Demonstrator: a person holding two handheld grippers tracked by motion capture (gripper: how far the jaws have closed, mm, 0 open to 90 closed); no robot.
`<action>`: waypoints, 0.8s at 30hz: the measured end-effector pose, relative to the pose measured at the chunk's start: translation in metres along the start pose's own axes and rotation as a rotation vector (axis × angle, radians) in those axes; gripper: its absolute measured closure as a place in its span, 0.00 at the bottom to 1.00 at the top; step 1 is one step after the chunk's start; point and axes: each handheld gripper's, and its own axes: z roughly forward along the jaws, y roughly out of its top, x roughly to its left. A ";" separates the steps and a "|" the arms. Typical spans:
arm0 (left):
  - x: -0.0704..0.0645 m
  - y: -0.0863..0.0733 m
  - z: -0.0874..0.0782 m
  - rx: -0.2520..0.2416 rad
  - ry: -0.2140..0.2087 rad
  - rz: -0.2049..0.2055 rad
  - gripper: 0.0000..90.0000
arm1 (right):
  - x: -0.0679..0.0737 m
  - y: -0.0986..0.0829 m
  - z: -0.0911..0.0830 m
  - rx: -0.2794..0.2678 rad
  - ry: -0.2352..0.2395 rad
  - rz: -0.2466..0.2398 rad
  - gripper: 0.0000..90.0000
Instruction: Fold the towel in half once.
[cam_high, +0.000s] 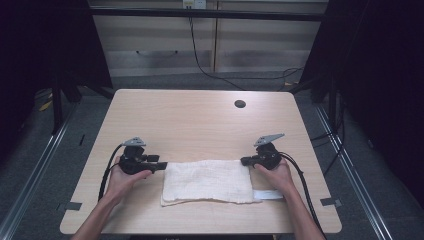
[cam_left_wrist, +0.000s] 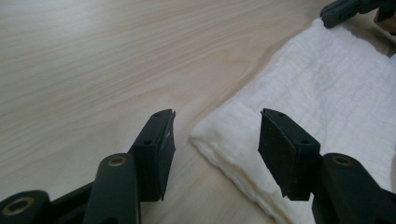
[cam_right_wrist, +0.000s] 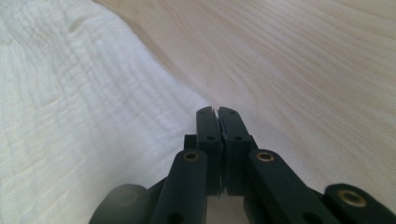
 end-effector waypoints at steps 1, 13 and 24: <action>0.000 0.001 0.003 -0.003 -0.002 0.004 0.52 | 0.000 0.000 0.000 -0.002 0.002 0.000 0.98; -0.002 0.005 0.023 0.076 0.014 0.091 0.62 | 0.000 -0.001 0.000 -0.007 0.002 0.001 0.98; -0.019 -0.004 0.025 0.054 0.104 0.195 0.80 | 0.000 -0.001 0.000 -0.011 -0.002 0.000 0.98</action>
